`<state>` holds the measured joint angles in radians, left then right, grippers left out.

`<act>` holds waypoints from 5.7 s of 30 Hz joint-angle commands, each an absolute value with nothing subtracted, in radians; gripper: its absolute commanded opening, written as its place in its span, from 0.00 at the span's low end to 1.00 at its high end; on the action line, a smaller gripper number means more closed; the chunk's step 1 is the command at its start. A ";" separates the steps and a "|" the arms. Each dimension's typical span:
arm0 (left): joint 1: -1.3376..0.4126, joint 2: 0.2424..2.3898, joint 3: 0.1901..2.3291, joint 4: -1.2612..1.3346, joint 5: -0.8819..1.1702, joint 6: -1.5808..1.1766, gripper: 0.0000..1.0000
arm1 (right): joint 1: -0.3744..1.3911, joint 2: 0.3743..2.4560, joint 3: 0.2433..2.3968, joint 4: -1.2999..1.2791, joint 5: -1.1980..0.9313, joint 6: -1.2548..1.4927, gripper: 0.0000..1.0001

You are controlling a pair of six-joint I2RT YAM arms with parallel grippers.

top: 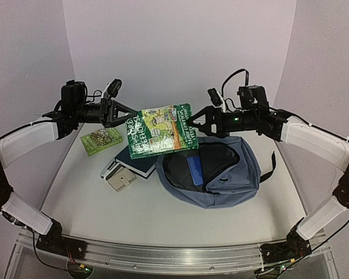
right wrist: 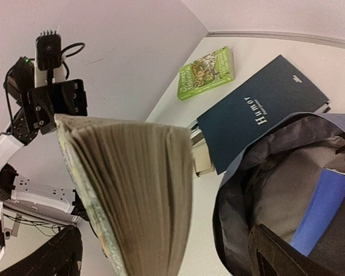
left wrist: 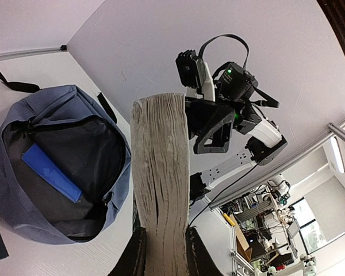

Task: Pack the student bag
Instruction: Pick up the book from the center of the board, then place the book in the student bag.

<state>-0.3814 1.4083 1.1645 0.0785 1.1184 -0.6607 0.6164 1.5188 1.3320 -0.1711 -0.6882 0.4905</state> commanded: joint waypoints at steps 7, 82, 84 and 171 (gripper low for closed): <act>-0.405 1.359 1.210 0.314 1.202 -0.756 0.00 | 0.660 1.529 1.290 0.095 -0.861 0.623 0.79; -0.410 1.506 1.102 0.022 0.910 -0.793 0.00 | 0.421 1.420 0.996 -0.308 -0.079 0.566 0.95; -0.410 1.507 1.086 0.023 0.906 -0.800 0.00 | 0.421 1.454 0.990 -0.289 -0.091 0.563 0.89; -0.873 2.162 1.555 -0.149 0.296 -0.759 0.53 | 0.746 1.400 1.161 0.003 -0.021 0.698 0.00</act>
<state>-0.8564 2.1563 1.5144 -0.1569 0.3019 -0.7592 0.7414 1.4551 1.1664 -0.0673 -0.0608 0.6891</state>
